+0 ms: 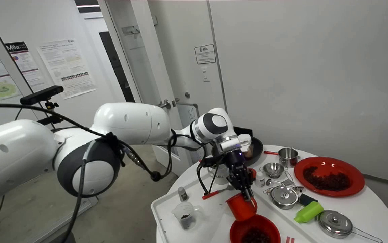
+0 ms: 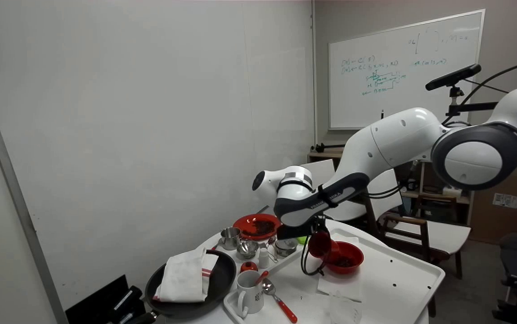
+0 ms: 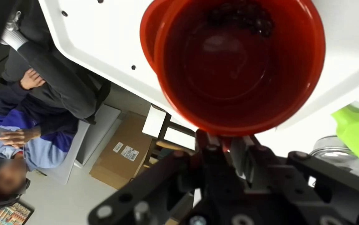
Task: Pour some of the contents from the jug into the red bowl, pour the contents in the red cup into the red bowl then pour some of the contents from the jug into the red bowl
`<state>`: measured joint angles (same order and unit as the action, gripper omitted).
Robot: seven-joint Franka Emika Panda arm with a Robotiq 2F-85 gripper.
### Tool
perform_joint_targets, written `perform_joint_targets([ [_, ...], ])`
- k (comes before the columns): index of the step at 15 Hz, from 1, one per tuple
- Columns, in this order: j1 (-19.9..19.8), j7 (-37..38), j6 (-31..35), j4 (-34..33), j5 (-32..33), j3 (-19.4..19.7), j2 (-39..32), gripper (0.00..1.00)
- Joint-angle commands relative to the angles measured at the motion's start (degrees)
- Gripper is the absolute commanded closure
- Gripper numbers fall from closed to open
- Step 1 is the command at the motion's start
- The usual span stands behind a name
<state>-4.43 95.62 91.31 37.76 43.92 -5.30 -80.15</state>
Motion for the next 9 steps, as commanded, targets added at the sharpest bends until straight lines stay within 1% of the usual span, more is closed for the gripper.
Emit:
perform_joint_targets([
  [1,-1.56,-4.97,0.22,-0.08,-2.4,-3.01,1.3,0.93],
  [6,-2.37,-8.57,-0.01,-0.45,-3.55,-6.08,1.57,0.93],
  [9,-2.18,-10.82,1.65,-1.13,-3.42,-7.8,0.81,0.93],
])
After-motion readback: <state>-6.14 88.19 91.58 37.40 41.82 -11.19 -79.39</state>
